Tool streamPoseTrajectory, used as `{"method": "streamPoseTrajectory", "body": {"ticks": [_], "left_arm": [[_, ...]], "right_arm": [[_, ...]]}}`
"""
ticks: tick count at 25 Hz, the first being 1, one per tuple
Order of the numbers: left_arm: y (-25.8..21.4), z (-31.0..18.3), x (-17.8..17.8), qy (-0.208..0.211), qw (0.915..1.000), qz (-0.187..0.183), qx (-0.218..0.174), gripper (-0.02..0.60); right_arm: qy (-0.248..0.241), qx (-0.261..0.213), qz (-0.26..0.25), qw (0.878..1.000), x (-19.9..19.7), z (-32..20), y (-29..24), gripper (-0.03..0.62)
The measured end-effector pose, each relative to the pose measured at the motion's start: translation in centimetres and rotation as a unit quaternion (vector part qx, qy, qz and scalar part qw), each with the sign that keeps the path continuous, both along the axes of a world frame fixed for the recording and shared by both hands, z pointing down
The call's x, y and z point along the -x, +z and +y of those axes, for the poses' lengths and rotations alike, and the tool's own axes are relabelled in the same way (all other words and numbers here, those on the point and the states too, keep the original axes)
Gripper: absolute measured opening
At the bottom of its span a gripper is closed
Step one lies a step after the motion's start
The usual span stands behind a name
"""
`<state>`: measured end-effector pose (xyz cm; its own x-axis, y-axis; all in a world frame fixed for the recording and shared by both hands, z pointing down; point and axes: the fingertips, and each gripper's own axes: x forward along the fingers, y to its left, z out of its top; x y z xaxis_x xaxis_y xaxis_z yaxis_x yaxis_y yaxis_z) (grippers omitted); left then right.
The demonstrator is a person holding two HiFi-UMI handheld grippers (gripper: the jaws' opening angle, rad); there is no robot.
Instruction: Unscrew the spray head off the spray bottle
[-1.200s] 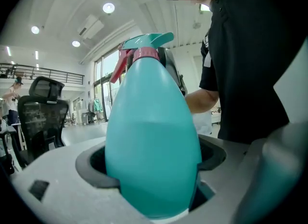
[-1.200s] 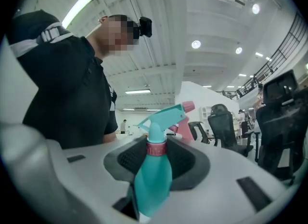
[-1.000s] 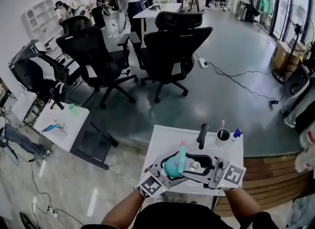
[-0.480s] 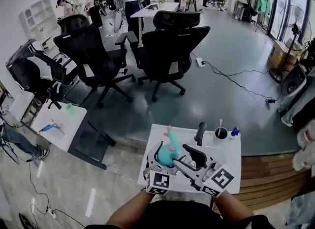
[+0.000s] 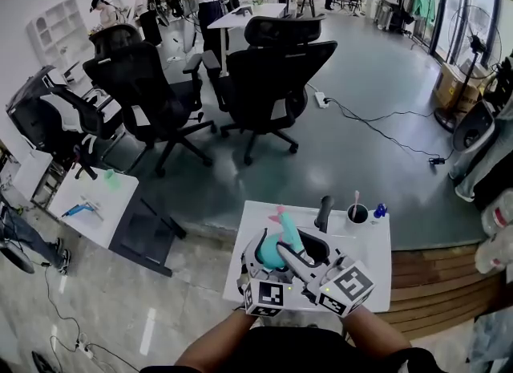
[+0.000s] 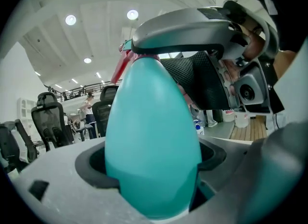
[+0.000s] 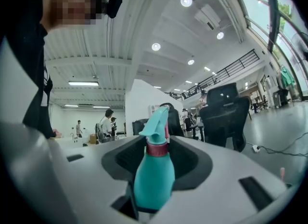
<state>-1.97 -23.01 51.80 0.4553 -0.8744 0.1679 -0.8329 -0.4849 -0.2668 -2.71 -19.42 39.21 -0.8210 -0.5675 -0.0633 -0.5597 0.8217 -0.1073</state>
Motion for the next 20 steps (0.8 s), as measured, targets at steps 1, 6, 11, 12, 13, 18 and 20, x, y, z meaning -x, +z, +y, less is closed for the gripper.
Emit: {"method": "streamPoseTrajectory", "body": {"ticks": [1, 6, 11, 12, 13, 18, 20], "left_arm": [[0.0, 0.1, -0.1, 0.002, 1.0, -0.001, -0.001, 0.46], [0.1, 0.5, -0.5, 0.021, 0.9998, 0.006, 0.006, 0.46], [0.0, 1.6, -1.4, 0.081, 0.9964, 0.021, 0.015, 0.459], [0.0, 2.0, -1.6, 0.099, 0.9947, 0.022, 0.016, 0.46], [0.0, 2.3, -1.8, 0.118, 0.9927, 0.021, 0.016, 0.46], [0.2, 4.5, -2.3, 0.226, 0.9741, -0.002, 0.018, 0.459], [0.3, 5.8, -2.7, 0.277, 0.9606, -0.005, 0.025, 0.459]], "right_arm": [[0.003, -0.002, -0.002, 1.0, -0.1, 0.0, 0.0, 0.151], [-0.004, -0.005, -0.003, 1.0, -0.2, 0.2, 0.0, 0.137], [-0.041, -0.027, 0.015, 0.999, -0.1, 1.2, -0.3, 0.135], [-0.051, -0.032, 0.017, 0.998, -0.2, 1.4, -0.3, 0.135], [-0.063, -0.037, 0.018, 0.997, -0.2, 1.7, -0.4, 0.135], [-0.131, -0.073, 0.024, 0.988, -0.2, 3.7, -0.4, 0.135], [-0.169, -0.073, 0.016, 0.983, -0.1, 5.0, -0.5, 0.135]]}}
